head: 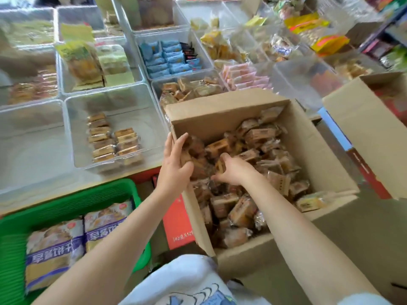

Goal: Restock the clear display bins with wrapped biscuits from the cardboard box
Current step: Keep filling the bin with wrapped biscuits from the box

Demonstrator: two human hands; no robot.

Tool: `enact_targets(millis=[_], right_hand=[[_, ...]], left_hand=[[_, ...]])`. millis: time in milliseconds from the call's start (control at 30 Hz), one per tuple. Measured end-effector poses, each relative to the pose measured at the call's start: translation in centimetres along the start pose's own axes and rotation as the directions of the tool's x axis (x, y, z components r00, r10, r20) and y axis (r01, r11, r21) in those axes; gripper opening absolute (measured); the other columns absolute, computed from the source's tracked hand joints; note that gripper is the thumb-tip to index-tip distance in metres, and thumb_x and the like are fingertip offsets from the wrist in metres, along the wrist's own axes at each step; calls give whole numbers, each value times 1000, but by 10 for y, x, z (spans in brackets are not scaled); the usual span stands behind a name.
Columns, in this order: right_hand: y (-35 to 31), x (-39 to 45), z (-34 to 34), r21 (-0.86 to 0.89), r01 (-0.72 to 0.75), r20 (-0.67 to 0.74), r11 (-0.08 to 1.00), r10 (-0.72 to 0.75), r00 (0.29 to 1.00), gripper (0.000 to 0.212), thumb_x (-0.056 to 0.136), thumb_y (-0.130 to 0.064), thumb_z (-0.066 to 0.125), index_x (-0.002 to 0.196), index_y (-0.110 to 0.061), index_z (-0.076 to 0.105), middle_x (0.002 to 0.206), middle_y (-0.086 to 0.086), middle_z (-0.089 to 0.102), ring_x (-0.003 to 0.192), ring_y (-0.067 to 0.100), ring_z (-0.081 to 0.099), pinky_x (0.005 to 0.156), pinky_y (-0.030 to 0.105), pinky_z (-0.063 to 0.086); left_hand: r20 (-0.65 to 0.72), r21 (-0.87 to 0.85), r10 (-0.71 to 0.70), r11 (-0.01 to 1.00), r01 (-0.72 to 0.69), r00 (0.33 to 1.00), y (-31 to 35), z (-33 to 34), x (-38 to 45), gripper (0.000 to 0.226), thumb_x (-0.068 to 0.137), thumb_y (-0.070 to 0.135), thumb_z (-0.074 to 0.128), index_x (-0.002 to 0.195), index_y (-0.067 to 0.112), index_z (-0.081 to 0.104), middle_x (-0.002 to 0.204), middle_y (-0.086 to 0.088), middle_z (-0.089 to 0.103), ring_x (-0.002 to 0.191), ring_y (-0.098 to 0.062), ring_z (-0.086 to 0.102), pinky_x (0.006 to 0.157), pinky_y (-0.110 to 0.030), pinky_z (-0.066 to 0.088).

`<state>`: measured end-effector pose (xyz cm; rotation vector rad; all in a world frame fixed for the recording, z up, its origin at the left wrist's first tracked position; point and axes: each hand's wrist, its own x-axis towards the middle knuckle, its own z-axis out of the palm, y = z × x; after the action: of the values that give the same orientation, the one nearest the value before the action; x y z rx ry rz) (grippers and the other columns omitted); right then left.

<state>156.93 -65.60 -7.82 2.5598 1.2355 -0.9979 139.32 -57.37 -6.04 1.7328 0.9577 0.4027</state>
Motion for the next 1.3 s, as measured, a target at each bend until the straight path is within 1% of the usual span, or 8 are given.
enact_targets(millis=[233, 400, 500, 700, 800, 900, 1100, 1300], right_hand=[[13, 3, -6, 347, -14, -82, 938, 45, 996, 62, 92, -35, 64, 146, -12, 46, 139, 9, 55, 117, 27, 58, 86, 31, 48], [11, -25, -40, 954, 109, -89, 281, -83, 993, 24, 101, -16, 46, 115, -3, 59, 110, 21, 65, 79, 25, 69, 71, 38, 58], [-10, -40, -59, 973, 190, -151, 132, -259, 954, 27, 100, -13, 44, 120, -1, 57, 108, 23, 64, 92, 30, 67, 78, 43, 59], [-83, -41, -79, 824, 393, -212, 409, -420, 882, 33, 90, -21, 64, 122, -23, 62, 115, 8, 67, 106, 22, 66, 86, 29, 57], [-125, -27, -86, 489, 572, -303, 658, -487, 819, 30, 93, -20, 69, 121, -29, 64, 112, -7, 66, 100, 7, 63, 79, 10, 49], [-173, 5, -85, 133, 653, -336, 746, -586, 737, 34, 90, -21, 71, 124, -27, 65, 112, -7, 63, 101, 6, 55, 84, 19, 45], [-259, 109, -71, -168, 488, -400, 856, -512, 760, 28, 94, -30, 63, 121, -25, 58, 113, 0, 58, 101, 24, 59, 74, 34, 47], [-313, 211, -46, -485, 314, -312, 816, -497, 809, 27, 99, -27, 53, 123, -14, 50, 117, 9, 53, 101, 33, 62, 71, 36, 39]], left_hand=[[-7, 47, 14, 999, -14, 1000, -5, -2, -7, 66, 98, 12, 54, 152, 44, 33, 167, 18, 5, 125, 12, 21, 67, 8, 29], [-53, 66, -34, 997, 37, 998, 1, -16, -5, 38, 95, 41, 61, 132, 46, 56, 162, 14, 26, 145, -15, 32, 113, -41, 38], [-120, -108, 3, 994, -16, 993, 25, -37, -5, 33, 93, 50, 63, 123, 36, 64, 134, 9, 55, 118, -12, 59, 90, -27, 52], [-5, -225, 4, 974, -5, 1000, 39, -97, 13, 36, 85, 29, 76, 118, 20, 65, 107, 2, 72, 98, -14, 69, 74, -24, 58], [-101, -52, 104, 993, -110, 989, 12, -134, 28, 29, 84, 18, 79, 110, 21, 69, 103, 7, 70, 95, -15, 68, 80, -35, 61], [-146, 69, 246, 969, -238, 958, -27, -165, 48, 31, 83, 22, 78, 113, 20, 70, 107, 8, 68, 98, -14, 65, 84, -43, 59], [-358, 250, -2, 963, 98, 934, -135, -216, 98, 66, 91, 28, 71, 150, 24, 43, 157, -6, 34, 138, -23, 40, 113, -41, 40], [-260, 549, -159, 787, 281, 953, -217, -223, 109, 77, 97, 43, 53, 161, 20, 17, 168, -10, -11, 156, -30, -4, 122, -49, 20]])
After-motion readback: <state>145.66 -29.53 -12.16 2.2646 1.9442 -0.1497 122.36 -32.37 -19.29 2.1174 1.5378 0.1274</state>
